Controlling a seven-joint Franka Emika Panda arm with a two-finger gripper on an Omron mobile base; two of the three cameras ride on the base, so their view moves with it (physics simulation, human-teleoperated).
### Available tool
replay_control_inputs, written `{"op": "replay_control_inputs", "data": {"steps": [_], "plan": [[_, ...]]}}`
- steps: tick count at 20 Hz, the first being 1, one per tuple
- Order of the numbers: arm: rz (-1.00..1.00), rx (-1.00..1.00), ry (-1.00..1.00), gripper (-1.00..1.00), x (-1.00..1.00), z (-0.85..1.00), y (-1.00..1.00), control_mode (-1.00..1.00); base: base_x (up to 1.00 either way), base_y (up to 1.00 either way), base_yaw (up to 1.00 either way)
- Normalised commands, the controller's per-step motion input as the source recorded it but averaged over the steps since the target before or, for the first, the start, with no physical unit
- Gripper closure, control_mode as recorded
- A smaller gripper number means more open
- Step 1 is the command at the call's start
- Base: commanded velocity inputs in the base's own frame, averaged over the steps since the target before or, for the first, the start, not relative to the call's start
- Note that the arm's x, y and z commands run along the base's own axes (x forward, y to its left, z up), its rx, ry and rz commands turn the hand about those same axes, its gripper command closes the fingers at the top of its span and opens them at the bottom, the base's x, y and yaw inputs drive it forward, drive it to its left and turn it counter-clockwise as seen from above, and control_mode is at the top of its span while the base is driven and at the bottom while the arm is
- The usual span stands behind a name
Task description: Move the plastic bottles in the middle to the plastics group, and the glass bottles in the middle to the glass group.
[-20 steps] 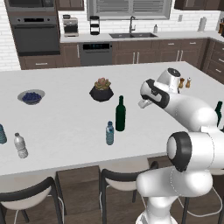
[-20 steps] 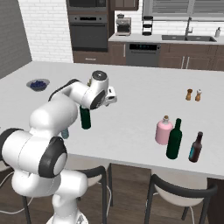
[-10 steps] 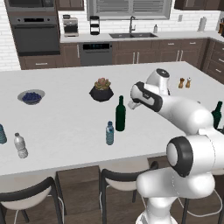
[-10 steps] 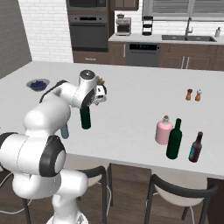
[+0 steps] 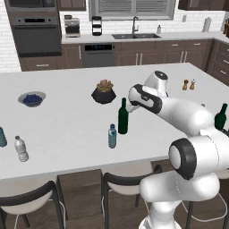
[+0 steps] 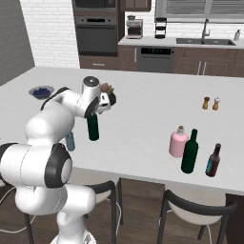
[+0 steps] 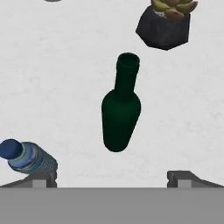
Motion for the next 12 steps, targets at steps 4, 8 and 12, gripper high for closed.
{"op": "replay_control_inputs", "data": {"steps": [4,8,12], "plan": [[0.04,0.00,0.03,-1.00,0.27,0.00,0.11,-1.00,0.00,0.00,0.00],[0.05,0.00,0.00,-1.00,0.13,-0.04,0.04,-1.00,0.00,0.00,0.00],[0.06,0.00,0.00,-1.00,0.18,-0.17,0.06,-1.00,0.00,0.00,0.00]]}}
